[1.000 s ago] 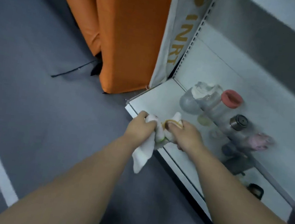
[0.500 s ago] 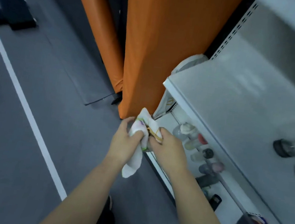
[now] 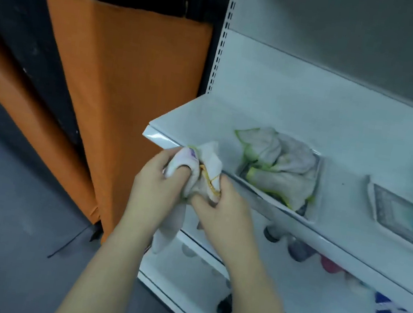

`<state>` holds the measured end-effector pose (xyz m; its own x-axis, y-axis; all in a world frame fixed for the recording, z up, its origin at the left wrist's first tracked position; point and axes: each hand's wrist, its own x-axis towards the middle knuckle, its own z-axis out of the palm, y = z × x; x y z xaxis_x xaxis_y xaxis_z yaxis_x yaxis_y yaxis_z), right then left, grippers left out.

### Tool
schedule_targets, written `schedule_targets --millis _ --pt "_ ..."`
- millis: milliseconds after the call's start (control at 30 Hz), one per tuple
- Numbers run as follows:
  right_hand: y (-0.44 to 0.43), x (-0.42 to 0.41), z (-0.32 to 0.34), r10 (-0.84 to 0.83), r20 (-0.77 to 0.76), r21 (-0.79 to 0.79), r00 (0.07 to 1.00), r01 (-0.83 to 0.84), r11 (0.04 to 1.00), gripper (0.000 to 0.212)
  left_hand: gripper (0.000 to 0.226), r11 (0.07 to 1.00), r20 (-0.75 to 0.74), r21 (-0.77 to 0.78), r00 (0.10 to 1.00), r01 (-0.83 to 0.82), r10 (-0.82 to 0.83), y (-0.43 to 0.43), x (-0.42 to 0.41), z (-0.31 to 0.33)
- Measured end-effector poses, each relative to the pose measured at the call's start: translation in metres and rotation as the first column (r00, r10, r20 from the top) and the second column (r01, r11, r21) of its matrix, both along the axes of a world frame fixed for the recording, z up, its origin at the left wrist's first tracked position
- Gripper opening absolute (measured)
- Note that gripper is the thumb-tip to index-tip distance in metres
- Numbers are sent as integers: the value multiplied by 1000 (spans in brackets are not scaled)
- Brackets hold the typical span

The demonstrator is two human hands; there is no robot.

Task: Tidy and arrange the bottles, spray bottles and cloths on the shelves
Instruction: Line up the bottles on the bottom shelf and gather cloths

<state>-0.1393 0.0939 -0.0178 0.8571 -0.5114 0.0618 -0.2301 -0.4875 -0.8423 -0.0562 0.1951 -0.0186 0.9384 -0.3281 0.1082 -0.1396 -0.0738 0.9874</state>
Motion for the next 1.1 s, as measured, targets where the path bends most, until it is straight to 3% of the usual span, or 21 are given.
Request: schedule_targets --millis 267,400,500,600,667,833,967,1100 --pt "-84 -20 91 -175 241 -54 955 193 980 7 37 977 97 -179 991 112 -96 -92 -1 80" --pt "-135 -23 117 -291 255 14 922 297 955 5 34 958 126 -250 986 140 -111 -147 5 101" --pt "-167 -23 121 -396 118 114 911 383 916 24 48 983 48 -66 985 170 -167 -179 20 96" --pt "-180 -34 118 -439 -102 3 893 442 897 65 62 970 8 132 978 205 -208 -185 31 78" --pt "-177 -40 115 -435 -151 1 888 440 898 60 57 978 20 97 982 186 -189 -180 30 68" --pt "-155 -36 98 -372 -83 27 924 376 926 14 34 967 34 -15 967 252 -252 -166 17 58" --pt "-132 -27 85 -280 -112 17 953 283 959 19 19 948 10 -46 949 314 -314 -147 11 48" --pt "-109 -19 64 -220 -150 25 964 226 974 22 20 952 -12 -13 952 307 -307 -126 12 29"
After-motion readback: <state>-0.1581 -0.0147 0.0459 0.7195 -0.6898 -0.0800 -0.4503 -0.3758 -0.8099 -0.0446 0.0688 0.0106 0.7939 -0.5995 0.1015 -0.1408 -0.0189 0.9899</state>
